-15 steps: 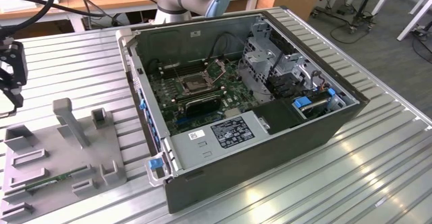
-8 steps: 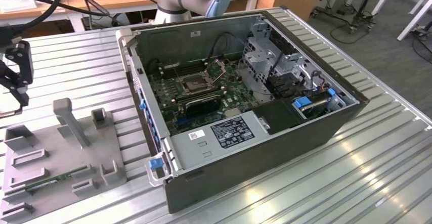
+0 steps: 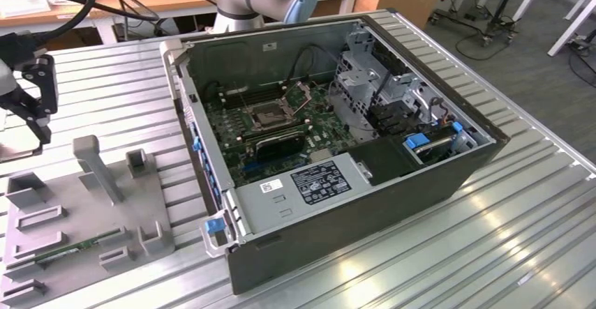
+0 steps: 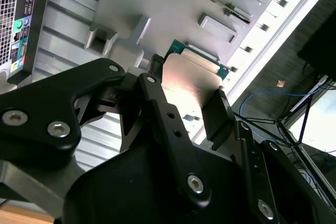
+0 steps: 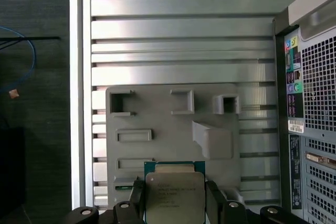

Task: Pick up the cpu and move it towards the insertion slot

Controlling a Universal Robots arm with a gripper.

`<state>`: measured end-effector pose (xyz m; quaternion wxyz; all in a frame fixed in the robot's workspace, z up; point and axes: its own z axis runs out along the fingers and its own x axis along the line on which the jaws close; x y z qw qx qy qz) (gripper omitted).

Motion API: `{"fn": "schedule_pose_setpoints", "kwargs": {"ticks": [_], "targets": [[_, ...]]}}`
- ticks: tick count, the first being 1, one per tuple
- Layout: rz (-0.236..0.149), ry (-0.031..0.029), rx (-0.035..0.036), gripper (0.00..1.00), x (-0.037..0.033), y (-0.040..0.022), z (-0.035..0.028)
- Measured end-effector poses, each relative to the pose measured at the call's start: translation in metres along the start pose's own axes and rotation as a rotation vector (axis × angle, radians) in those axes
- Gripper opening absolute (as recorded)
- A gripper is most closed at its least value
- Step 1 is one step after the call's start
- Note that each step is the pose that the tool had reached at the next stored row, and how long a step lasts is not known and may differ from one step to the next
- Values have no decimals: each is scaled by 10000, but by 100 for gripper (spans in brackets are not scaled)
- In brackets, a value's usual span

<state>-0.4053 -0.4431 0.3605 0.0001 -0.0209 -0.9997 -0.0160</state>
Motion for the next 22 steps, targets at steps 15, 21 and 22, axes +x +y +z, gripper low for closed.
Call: {"fn": "schedule_pose_setpoints", "kwargs": {"ticks": [15, 21, 22], "targets": [[0, 0, 1, 55, -193, 8, 0], [0, 0, 0, 55, -273, 11, 0], [0, 1, 1, 55, -287, 12, -1]]}}
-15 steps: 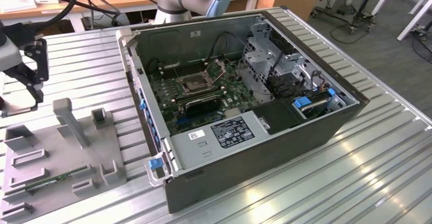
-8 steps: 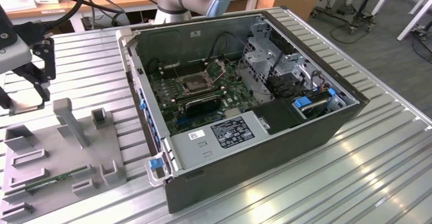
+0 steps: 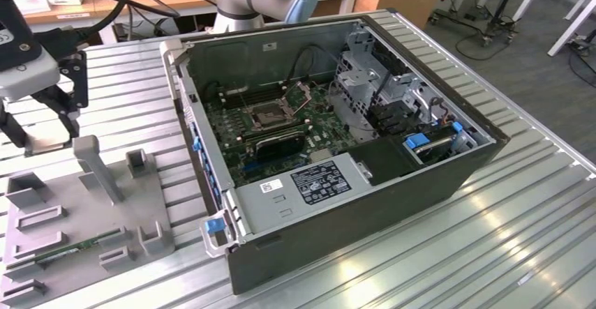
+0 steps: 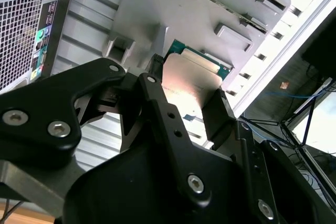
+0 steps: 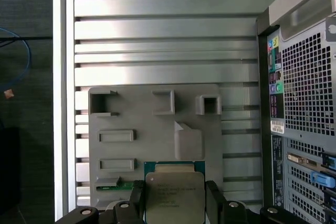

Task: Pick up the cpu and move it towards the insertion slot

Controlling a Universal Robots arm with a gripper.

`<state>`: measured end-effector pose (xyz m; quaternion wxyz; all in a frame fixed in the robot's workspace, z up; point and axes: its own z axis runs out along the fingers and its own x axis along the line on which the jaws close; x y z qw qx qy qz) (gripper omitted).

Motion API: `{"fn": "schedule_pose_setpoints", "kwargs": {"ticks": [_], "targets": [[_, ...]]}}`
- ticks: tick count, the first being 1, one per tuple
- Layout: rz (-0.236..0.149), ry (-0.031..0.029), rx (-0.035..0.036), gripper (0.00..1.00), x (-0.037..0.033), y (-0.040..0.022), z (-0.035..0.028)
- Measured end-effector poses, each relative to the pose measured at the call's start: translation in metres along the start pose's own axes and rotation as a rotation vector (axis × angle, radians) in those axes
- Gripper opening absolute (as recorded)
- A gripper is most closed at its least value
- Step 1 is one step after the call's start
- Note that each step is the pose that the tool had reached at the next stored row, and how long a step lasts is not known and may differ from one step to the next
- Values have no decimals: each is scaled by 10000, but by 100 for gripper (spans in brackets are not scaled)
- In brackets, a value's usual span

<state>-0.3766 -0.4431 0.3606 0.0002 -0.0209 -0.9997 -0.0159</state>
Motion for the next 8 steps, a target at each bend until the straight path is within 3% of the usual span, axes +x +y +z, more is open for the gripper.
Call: {"fn": "schedule_pose_setpoints", "kwargs": {"ticks": [8], "targets": [[1, -1, -1, 55, -89, 4, 0]]}}
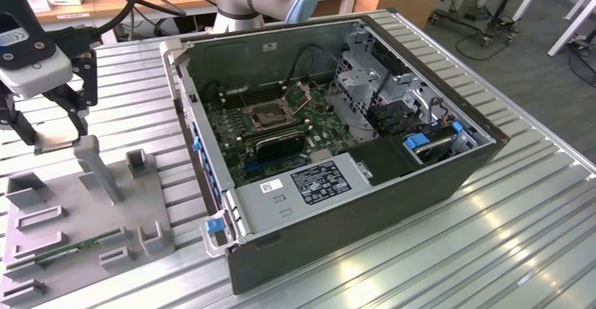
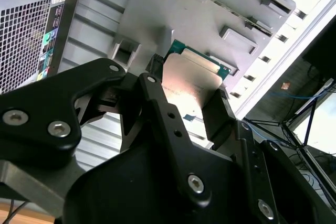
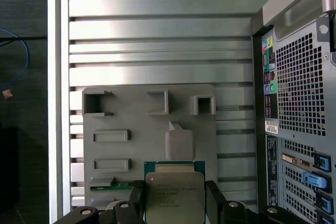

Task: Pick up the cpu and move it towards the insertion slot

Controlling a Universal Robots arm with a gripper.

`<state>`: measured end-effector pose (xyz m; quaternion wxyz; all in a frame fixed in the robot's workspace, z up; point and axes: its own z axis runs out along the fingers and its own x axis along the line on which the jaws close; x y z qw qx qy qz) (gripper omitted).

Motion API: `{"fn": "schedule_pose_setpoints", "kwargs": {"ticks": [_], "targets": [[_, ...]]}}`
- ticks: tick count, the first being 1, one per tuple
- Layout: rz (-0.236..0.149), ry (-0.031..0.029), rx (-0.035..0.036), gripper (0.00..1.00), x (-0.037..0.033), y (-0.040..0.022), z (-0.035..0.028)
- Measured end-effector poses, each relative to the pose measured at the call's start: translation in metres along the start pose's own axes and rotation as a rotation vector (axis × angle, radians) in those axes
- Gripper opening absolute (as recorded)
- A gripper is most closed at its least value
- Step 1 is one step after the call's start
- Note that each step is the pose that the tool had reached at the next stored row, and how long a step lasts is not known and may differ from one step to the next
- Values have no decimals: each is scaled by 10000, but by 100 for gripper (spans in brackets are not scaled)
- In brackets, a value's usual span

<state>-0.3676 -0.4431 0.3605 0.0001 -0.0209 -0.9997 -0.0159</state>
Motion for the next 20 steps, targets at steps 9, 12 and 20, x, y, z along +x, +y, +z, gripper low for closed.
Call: {"fn": "schedule_pose_setpoints", "kwargs": {"ticks": [9, 12, 20], "targets": [[0, 0, 0, 55, -76, 3, 0], [0, 1, 1, 55, -81, 3, 0], [-1, 1, -2, 55, -104, 4, 0]]}}
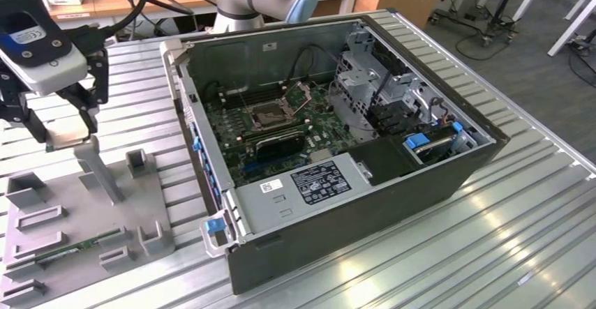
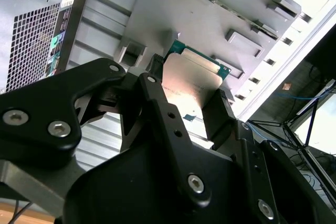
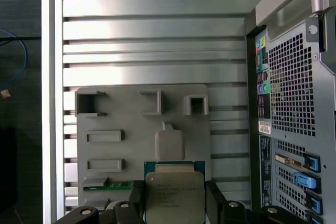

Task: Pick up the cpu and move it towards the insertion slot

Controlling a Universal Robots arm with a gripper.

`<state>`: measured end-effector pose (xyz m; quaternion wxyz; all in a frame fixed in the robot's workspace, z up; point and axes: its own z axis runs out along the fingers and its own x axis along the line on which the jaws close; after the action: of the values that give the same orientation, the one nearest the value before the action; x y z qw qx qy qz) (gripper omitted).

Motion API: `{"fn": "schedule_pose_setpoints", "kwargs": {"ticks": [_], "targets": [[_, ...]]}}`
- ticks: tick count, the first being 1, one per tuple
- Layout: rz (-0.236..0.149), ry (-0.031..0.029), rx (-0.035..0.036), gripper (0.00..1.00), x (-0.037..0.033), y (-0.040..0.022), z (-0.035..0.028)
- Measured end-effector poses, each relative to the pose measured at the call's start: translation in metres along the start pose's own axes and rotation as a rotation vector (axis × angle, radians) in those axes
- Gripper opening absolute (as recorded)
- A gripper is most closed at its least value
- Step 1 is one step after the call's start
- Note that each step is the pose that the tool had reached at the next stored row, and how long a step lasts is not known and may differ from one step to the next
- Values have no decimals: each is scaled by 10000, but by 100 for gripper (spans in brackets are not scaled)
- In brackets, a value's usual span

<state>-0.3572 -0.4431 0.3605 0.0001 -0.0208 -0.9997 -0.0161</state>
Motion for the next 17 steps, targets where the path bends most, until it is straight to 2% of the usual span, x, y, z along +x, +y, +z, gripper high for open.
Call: {"fn": "schedule_pose_setpoints", "kwargs": {"ticks": [8, 17], "targets": [[1, -1, 0, 55, -78, 4, 0], [2, 1, -7, 55, -82, 5, -27]]}}
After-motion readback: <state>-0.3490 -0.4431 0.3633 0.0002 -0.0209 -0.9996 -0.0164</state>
